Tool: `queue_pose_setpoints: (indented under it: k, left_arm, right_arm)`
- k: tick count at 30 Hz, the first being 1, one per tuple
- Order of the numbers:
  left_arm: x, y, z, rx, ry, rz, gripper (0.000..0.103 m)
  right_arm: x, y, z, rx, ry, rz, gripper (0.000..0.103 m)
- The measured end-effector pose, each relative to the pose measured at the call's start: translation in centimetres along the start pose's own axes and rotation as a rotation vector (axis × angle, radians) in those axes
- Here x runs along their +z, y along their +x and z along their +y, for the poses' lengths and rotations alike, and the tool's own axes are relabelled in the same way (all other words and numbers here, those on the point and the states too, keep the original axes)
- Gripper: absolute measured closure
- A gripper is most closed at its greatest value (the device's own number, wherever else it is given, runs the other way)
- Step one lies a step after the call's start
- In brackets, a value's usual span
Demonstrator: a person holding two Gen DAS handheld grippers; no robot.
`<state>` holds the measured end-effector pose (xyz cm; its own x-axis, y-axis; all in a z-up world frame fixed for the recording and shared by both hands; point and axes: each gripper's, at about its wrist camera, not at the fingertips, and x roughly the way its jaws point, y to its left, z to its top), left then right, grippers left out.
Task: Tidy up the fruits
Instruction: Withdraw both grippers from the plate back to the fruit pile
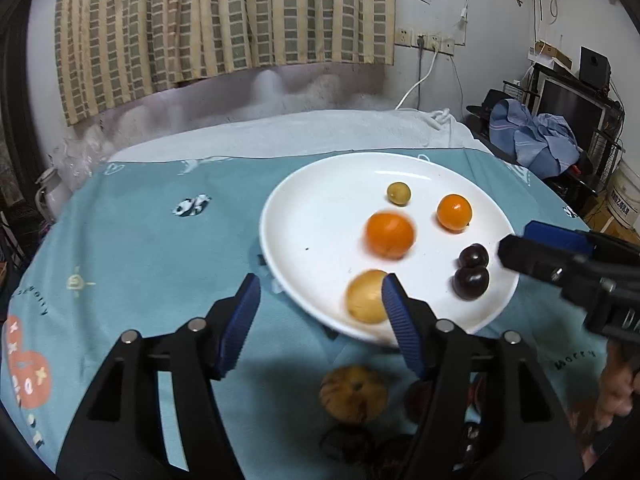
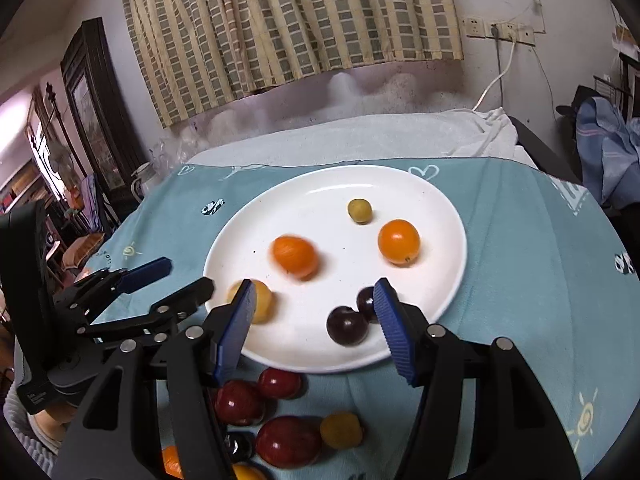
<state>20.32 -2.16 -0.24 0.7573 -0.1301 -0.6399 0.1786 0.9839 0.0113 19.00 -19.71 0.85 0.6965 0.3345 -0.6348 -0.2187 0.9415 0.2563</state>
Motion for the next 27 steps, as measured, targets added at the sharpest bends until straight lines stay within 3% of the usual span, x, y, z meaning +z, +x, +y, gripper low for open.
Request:
queue_pose_setpoints:
  k: [8, 13, 21, 24, 27]
  left_arm:
    - [-4.3, -4.9, 1.2, 0.027, -0.036, -0.016, 0.020]
    - [-8.5, -9.0, -0.8, 0.007, 0.050, -0.055, 0.013]
    - [-10.5, -8.9, -5.2, -0.033, 0.247, -0.021, 0.011]
    - [-10.5, -8.0, -5.3, -0.016, 0.257, 0.010, 0.011]
    - [-10.3, -7.3, -4.8, -0.018, 0.238, 0.038, 0.005]
  right_arm:
    - [-4.6, -4.5, -1.5, 0.012, 0.057, 0.004, 0.042]
    - [-6.7, -6.9, -1.0, 0.025, 0.028, -0.014, 0.041]
    - [-6.7, -6.8, -2.1, 0.003, 0.089, 0.003, 0.039]
    - [-6.7, -6.8, -2.3, 0.006, 0.104, 0.009, 0.039]
    - [-6.8, -6.8, -2.1, -0.001, 0.089, 0.013, 0.039]
